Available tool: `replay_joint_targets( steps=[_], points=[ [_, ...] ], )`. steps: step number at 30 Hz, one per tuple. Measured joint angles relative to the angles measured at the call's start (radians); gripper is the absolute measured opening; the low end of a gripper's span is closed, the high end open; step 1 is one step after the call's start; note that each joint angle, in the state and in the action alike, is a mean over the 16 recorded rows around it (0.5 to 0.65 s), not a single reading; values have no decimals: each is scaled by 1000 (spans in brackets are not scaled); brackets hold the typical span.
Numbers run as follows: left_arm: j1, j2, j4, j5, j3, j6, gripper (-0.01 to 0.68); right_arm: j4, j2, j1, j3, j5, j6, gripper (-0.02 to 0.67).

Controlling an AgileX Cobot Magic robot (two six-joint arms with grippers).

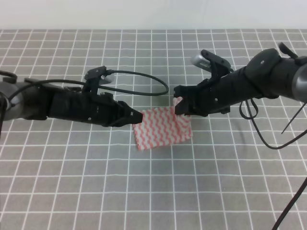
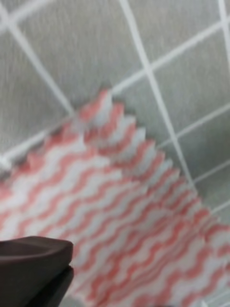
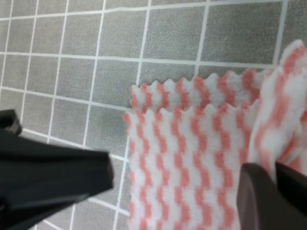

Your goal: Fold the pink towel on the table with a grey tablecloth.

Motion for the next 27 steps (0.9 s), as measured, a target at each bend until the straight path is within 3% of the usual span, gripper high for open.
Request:
replay_joint_targets(
  steps=[27],
  points=[
    [-1,115,-75,-45,-28,49,-3,19,0,34,-36,9,2,-13]
  ],
)
